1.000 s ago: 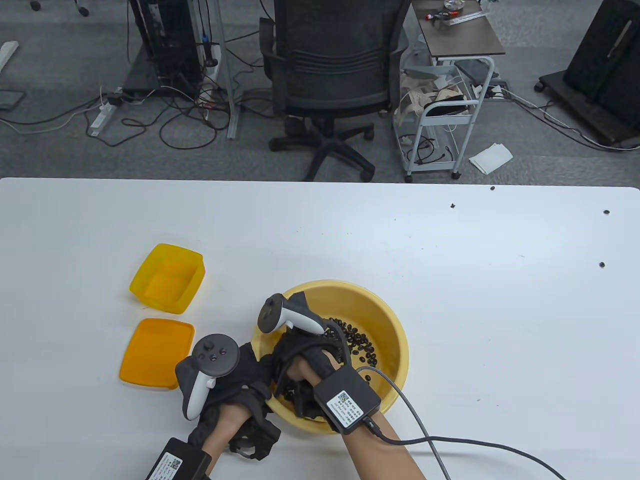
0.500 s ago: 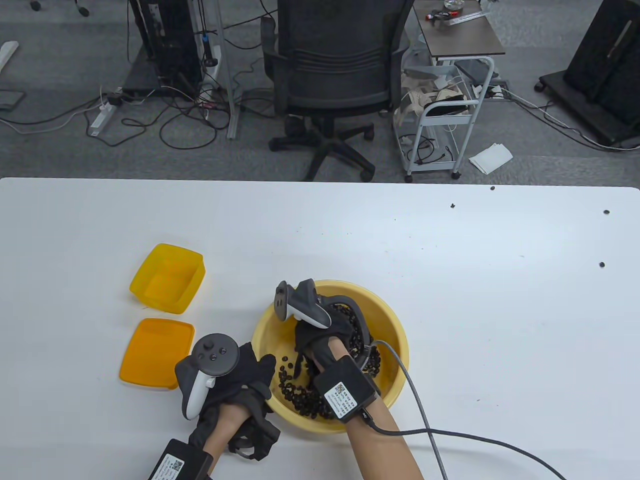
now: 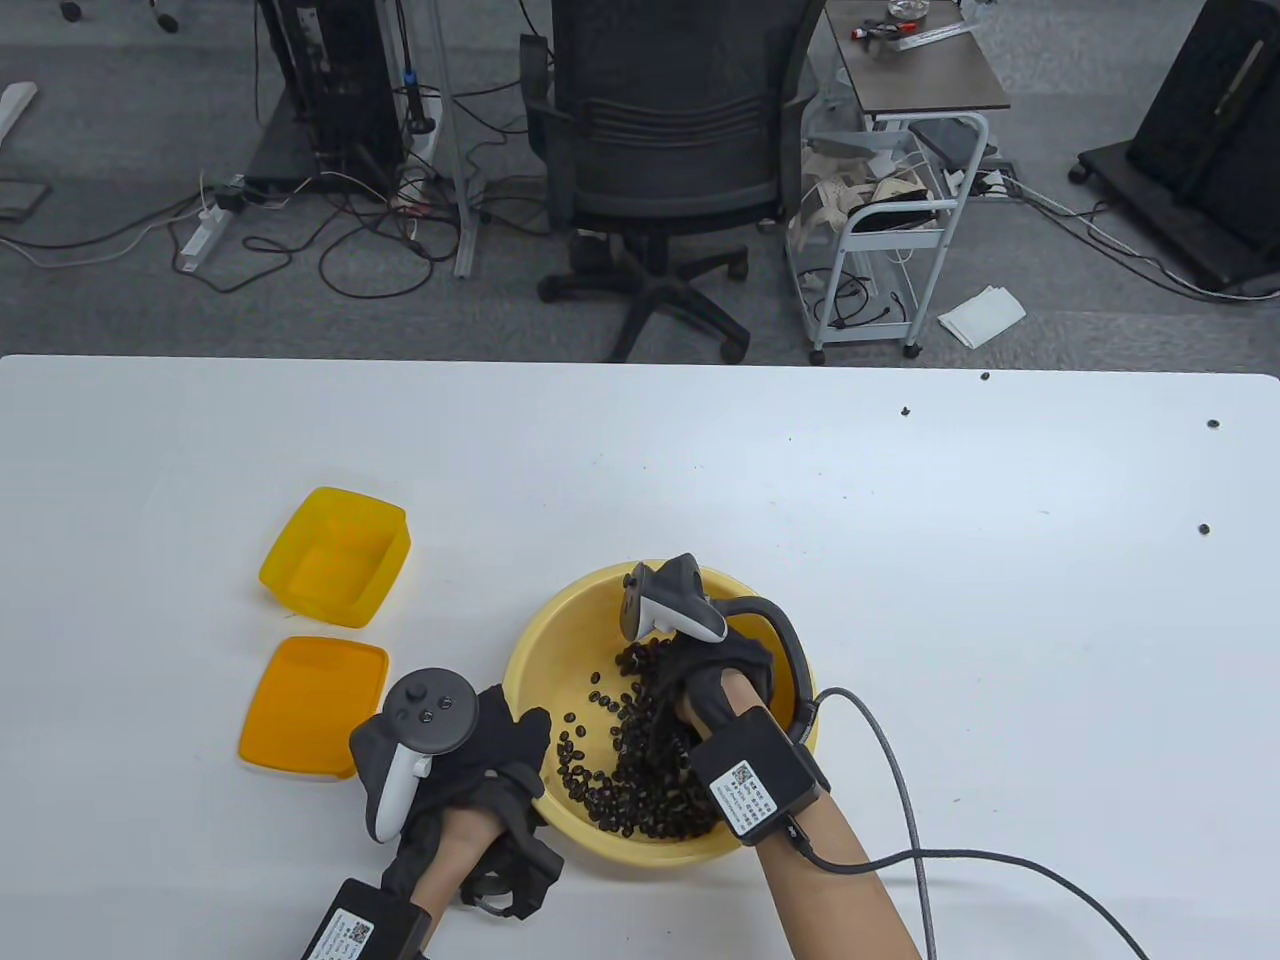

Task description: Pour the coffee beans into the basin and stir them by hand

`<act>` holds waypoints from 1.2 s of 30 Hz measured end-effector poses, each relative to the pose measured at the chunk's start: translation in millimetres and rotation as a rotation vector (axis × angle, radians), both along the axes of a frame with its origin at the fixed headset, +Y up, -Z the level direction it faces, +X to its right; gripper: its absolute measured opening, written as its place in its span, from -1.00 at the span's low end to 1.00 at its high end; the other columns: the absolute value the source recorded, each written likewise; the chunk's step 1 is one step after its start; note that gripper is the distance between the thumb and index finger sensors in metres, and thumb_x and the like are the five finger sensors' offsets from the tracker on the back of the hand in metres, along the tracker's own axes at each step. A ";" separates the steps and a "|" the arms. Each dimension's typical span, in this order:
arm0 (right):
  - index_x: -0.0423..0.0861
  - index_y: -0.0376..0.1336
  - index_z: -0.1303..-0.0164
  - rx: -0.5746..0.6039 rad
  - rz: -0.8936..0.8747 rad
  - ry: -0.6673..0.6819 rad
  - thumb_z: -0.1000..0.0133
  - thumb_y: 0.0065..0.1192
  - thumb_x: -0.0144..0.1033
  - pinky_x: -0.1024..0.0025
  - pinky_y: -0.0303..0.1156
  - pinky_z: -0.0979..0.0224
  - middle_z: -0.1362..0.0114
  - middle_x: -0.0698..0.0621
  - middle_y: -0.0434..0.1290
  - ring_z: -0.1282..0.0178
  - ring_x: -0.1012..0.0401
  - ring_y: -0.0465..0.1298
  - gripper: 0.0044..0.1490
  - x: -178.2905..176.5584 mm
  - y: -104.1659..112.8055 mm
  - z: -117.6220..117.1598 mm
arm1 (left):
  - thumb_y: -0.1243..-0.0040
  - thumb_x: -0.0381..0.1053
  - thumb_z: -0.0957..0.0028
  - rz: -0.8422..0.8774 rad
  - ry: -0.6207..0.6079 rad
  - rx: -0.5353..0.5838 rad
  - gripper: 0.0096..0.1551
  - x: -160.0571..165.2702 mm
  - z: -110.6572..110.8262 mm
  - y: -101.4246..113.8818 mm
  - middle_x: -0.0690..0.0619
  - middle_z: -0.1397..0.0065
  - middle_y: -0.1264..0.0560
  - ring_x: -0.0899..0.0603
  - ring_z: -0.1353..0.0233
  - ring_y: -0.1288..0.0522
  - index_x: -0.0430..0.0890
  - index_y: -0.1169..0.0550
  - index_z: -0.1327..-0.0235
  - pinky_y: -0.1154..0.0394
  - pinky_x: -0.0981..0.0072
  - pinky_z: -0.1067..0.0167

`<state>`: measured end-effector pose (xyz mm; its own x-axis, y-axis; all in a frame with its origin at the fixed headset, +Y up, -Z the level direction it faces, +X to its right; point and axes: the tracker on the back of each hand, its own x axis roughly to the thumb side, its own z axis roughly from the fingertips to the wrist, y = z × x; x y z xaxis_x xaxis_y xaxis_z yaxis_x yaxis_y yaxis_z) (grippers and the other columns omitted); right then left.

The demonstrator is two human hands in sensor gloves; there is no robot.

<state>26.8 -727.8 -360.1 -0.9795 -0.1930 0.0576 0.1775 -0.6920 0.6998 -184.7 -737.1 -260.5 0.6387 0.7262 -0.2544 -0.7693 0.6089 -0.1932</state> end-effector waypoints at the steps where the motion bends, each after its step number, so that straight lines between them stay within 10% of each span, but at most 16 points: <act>1: -0.09 0.29 -0.22 -0.048 -0.002 0.002 0.03 0.21 -0.25 0.16 0.49 -0.33 -0.36 -0.10 0.39 -0.29 -0.01 0.53 -0.42 0.8 -0.8 2.6 | -0.12 0.12 -0.05 0.000 0.001 0.001 -0.24 -0.2 -0.1 -0.2 -0.24 0.25 -0.69 0.09 0.65 -0.83 -0.38 -0.24 -0.24 -0.79 0.60 0.90; 7: -0.08 0.31 -0.19 -0.297 -0.092 0.070 0.03 0.21 -0.24 0.14 0.48 -0.33 -0.33 -0.09 0.41 -0.29 -0.01 0.53 -0.44 -7.6 -9.5 34.1 | -0.12 0.12 -0.05 0.003 0.007 0.004 -0.24 -0.2 0.3 -0.4 -0.24 0.25 -0.69 0.09 0.66 -0.83 -0.38 -0.24 -0.24 -0.79 0.60 0.91; 18: -0.06 0.26 -0.23 -0.360 -0.244 0.203 0.03 0.20 -0.25 0.13 0.46 -0.35 -0.32 -0.09 0.38 -0.30 -0.01 0.50 -0.41 -48.8 -11.2 64.3 | -0.11 0.13 -0.05 0.009 0.004 0.002 -0.24 0.3 0.7 -0.8 -0.28 0.25 -0.68 0.08 0.65 -0.83 -0.38 -0.24 -0.25 -0.79 0.59 0.90; 30: -0.12 0.22 -0.27 -0.232 -0.407 0.180 -0.02 0.19 -0.26 0.13 0.44 -0.36 -0.33 -0.11 0.37 -0.29 -0.01 0.50 -0.40 -84.2 -7.2 40.4 | -0.11 0.12 -0.06 0.019 -0.015 0.000 -0.23 0.6 -0.1 -0.8 -0.28 0.24 -0.68 0.07 0.64 -0.83 -0.40 -0.23 -0.25 -0.78 0.58 0.89; 36: -0.13 0.30 -0.18 0.030 -0.456 0.204 0.04 0.23 -0.27 0.13 0.46 -0.31 -0.29 -0.12 0.43 -0.22 -0.01 0.55 -0.44 -89.7 -1.1 19.3 | -0.11 0.12 -0.06 0.018 -0.024 -0.005 -0.23 0.5 -0.9 -0.7 -0.28 0.23 -0.68 0.07 0.62 -0.83 -0.40 -0.22 -0.26 -0.78 0.57 0.87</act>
